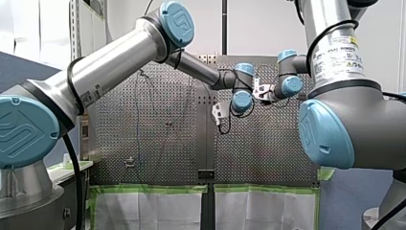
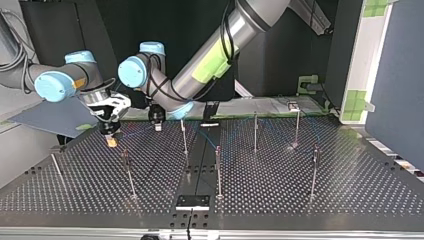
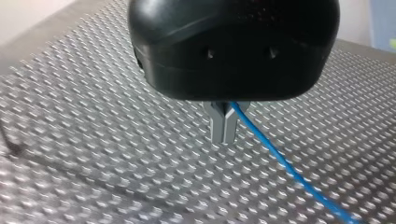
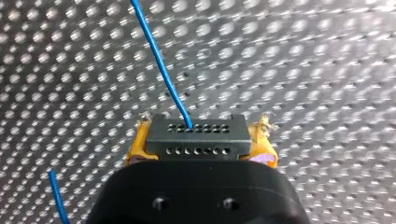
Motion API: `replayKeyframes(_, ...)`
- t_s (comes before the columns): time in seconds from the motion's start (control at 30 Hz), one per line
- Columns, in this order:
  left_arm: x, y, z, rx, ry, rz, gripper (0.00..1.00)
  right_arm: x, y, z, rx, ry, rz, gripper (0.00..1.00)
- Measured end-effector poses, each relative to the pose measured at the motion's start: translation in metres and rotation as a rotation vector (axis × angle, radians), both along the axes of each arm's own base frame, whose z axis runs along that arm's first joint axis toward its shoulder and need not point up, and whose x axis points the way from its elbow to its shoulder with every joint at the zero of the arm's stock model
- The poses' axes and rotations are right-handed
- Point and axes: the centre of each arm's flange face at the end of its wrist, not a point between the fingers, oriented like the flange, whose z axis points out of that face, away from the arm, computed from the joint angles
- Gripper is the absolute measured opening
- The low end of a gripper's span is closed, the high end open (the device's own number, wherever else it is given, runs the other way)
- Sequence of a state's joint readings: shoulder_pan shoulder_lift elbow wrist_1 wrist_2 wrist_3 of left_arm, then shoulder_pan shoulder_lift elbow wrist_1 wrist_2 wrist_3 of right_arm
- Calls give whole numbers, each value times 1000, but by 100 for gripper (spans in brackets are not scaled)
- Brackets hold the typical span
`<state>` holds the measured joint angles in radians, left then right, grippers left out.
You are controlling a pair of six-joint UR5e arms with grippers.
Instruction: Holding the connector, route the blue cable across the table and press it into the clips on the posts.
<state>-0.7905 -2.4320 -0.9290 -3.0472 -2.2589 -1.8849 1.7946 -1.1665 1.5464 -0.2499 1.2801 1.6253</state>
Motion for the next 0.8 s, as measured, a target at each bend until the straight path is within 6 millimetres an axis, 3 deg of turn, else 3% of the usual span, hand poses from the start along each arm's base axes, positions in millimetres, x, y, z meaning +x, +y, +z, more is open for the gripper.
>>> replayKeyframes(0.63, -25, 13, 128, -92, -114, -10, 0, -7, 37, 102, -43, -110, 4, 0)
replayKeyframes(0.8, -30, 16, 146, -106, -131, -12, 0, -10, 47, 127, -69, -120, 9, 0)
